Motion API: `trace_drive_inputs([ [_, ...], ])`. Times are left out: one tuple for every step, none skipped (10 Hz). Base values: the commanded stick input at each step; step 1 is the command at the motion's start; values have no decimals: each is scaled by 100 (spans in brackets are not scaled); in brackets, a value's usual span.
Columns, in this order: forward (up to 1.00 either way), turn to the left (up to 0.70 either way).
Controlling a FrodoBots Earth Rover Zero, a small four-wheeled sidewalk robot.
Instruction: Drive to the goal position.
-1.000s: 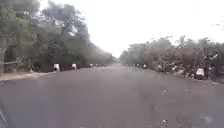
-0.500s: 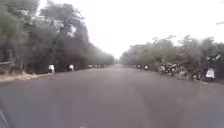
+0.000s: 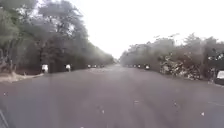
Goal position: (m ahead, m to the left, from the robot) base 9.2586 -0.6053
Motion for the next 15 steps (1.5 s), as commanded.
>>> trace_drive_inputs([
  [100, 0],
  [100, 0],
  [100, 0],
  [100, 0],
  [100, 0],
  [100, 0],
  [100, 0],
  [100, 0],
  [100, 0],
  [100, 0],
  [100, 0],
  [100, 0],
  [100, 0],
  [100, 0],
  [100, 0],
])
